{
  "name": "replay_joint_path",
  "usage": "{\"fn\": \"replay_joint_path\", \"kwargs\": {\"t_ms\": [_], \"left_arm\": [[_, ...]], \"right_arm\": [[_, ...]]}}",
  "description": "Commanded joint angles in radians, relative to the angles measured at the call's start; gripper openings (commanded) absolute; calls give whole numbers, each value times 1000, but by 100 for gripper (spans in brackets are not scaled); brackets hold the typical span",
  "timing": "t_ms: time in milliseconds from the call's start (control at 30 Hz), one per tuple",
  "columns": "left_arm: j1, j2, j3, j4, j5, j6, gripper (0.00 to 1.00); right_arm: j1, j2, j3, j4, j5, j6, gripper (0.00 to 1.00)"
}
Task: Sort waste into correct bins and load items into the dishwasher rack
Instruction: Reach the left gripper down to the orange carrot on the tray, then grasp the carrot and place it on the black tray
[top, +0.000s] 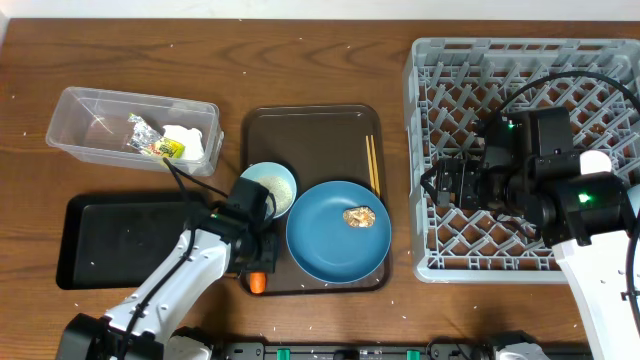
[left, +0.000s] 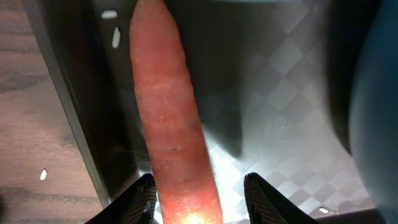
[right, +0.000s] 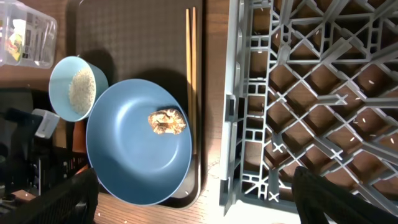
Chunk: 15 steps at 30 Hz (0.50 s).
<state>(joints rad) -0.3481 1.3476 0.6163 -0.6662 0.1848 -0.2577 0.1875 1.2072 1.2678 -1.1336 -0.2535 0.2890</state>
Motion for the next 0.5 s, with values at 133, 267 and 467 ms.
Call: {"fn": "replay_joint_path", "kwargs": {"t_ms": [133, 267, 467], "left_arm": [[-3, 5, -35, 79, -20, 8, 43], [-3, 5, -48, 101, -20, 0, 43], [-3, 5, -56, 103, -20, 1, 40]], "right_arm": [[16, -3, 1, -1, 2, 14, 92], [16, -3, 1, -4, 3, 13, 92], [16, -3, 1, -2, 2, 14, 92]]}}
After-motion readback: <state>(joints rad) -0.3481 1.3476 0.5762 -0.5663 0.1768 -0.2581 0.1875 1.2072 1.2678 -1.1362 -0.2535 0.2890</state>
